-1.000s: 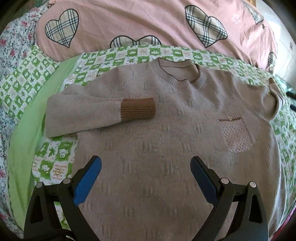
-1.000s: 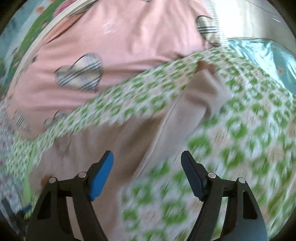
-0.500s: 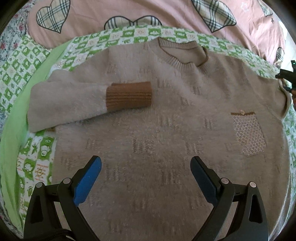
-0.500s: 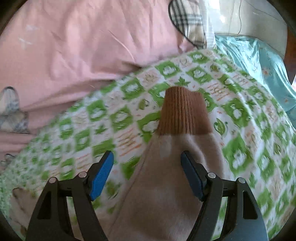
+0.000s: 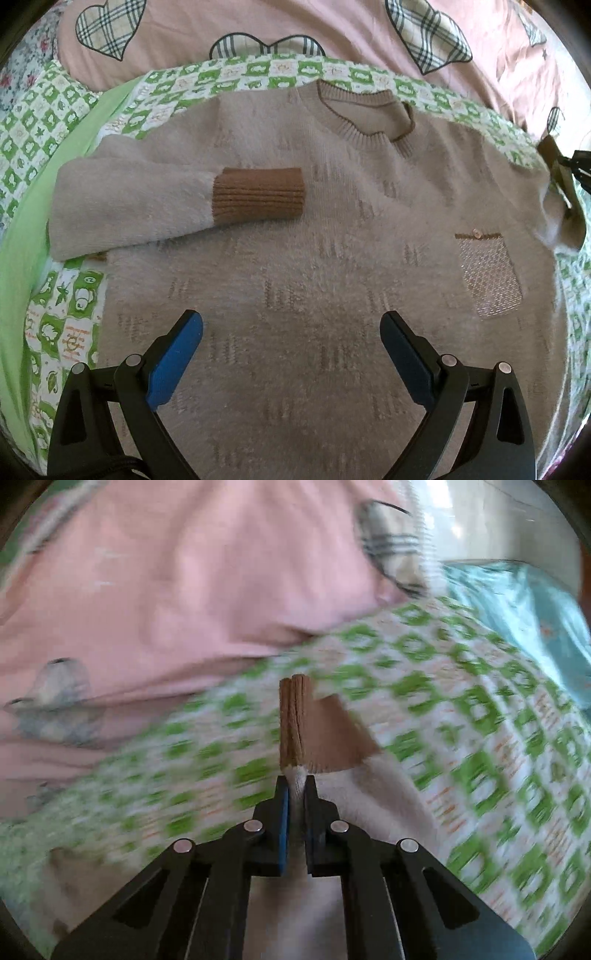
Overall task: Fold small clothes
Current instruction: 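Reach the right tool to the sleeve cuff and close on it, then carry the cuff across the sweater with the right tool while the left tool grasps the other cuff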
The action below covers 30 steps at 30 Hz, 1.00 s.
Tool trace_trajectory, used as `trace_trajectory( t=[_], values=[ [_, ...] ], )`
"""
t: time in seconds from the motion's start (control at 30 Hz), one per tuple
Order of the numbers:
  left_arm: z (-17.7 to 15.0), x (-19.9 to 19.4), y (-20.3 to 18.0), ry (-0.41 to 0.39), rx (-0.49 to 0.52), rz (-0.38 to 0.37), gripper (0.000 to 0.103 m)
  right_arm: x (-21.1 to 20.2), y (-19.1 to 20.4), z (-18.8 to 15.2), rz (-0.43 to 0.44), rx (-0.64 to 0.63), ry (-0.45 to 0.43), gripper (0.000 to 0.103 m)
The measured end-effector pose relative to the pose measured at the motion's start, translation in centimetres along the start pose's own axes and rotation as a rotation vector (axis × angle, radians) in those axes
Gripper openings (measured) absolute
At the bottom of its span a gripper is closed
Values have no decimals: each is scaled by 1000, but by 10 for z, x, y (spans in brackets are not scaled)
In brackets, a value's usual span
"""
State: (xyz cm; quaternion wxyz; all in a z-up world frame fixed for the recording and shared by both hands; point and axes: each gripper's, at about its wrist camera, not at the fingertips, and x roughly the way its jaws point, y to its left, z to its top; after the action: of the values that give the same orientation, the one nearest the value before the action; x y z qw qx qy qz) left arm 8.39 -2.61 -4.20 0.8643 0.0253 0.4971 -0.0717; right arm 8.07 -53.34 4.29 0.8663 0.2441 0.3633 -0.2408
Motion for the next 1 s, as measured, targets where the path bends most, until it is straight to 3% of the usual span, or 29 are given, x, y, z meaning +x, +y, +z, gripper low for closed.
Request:
trace_trajectory(
  t=[0.13, 0.33, 0.57, 0.83, 0.87, 0.9, 0.93, 1.0],
  values=[
    [-2, -10, 9, -15, -35, -39, 97, -32, 68, -42, 208, -41, 7, 8],
    [-10, -20, 38, -12, -128, -121, 97, -50, 193, -120, 499, -145, 90, 8],
    [-11, -30, 69, -35, -192, -189, 97, -37, 291, -186, 621, -287, 223, 8],
    [-7, -27, 80, -38, -216, -283, 97, -9, 329, -247, 679, -349, 392, 12],
    [-5, -25, 80, -33, -218, -298, 97, -5, 328, -252, 691, -345, 427, 26],
    [-3, -21, 80, -28, -222, -310, 97, -4, 326, -254, 701, -336, 445, 47],
    [-2, -18, 80, -22, -226, -323, 97, -5, 325, -255, 712, -324, 451, 53],
    [4, -8, 78, -10, -236, -364, 97, -11, 320, -257, 727, -307, 441, 56]
  ],
)
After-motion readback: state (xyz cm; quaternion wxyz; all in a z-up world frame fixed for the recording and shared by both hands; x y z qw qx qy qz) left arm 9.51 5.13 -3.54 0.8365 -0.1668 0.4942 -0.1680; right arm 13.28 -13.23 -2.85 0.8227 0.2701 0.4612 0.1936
